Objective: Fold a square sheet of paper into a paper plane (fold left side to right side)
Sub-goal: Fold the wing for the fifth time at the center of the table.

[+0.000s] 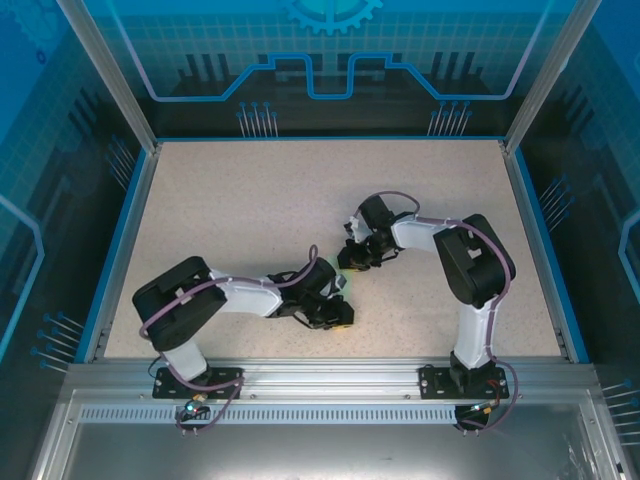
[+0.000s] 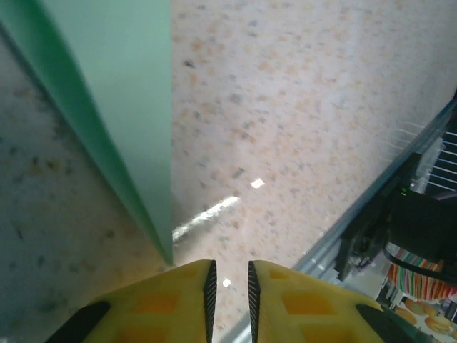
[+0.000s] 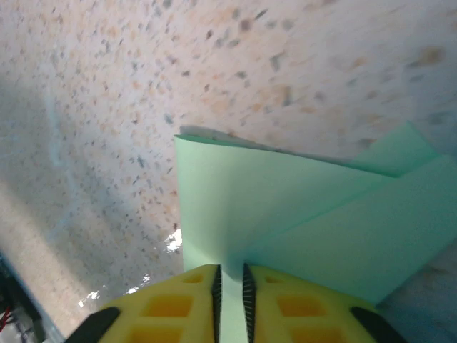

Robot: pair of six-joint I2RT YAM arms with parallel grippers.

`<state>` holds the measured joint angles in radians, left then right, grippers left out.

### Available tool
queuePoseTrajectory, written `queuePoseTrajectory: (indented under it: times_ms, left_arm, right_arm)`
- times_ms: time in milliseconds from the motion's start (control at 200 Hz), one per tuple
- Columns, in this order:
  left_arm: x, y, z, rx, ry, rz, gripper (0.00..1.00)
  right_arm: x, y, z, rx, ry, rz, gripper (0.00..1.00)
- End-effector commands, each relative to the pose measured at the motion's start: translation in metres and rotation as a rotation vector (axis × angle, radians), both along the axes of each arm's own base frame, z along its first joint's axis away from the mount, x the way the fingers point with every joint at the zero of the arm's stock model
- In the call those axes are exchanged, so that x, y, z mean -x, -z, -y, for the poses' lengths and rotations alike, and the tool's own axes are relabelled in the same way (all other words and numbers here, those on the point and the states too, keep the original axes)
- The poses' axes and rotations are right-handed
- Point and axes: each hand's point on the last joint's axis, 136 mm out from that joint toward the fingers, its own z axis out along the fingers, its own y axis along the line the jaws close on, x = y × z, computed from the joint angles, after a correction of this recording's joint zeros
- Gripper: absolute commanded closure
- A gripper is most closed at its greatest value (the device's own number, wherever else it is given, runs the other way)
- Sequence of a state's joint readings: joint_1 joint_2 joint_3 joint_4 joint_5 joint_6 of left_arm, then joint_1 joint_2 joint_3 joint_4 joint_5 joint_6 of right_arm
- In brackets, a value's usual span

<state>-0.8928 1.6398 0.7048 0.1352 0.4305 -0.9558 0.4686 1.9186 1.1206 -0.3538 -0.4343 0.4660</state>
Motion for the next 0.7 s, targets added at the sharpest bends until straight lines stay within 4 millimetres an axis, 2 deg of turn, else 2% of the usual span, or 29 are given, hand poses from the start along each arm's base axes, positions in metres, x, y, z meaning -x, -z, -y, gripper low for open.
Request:
queuePoseTrajectory:
  times_ms: [0,145,255,320,395,495,695]
  left_arm:
    - [-0.009,-0.032,-0.010,0.001,0.003,0.095,0.70]
    - [-0.037,-0.059,-0.045,-0.058,-0.102,0.232,0.52]
    - [-0.061,-0.070,-0.080,-0.159,-0.226,0.308,0.41]
    - [-0.071,-0.075,-0.100,-0.235,-0.286,0.352,0.36]
    - [-0.079,-0.082,-0.114,-0.300,-0.326,0.395,0.34]
    - [-0.084,-0.088,-0.120,-0.312,-0.360,0.429,0.33]
    - [-0.080,-0.077,-0.122,-0.309,-0.378,0.401,0.31]
  right_arm:
    - [-0.020,-0.038,0.011,0.043,0.021,0.136,0.69]
    - [-0.020,-0.076,0.028,0.097,0.053,0.256,0.52]
    - [-0.010,-0.086,0.048,0.198,0.080,0.296,0.46]
    - [-0.001,-0.088,0.056,0.263,0.082,0.309,0.38]
    - [0.012,-0.086,0.055,0.313,0.067,0.310,0.36]
    - [0.027,-0.077,0.045,0.355,0.046,0.303,0.35]
    - [0.040,-0.046,0.030,0.416,0.024,0.248,0.37]
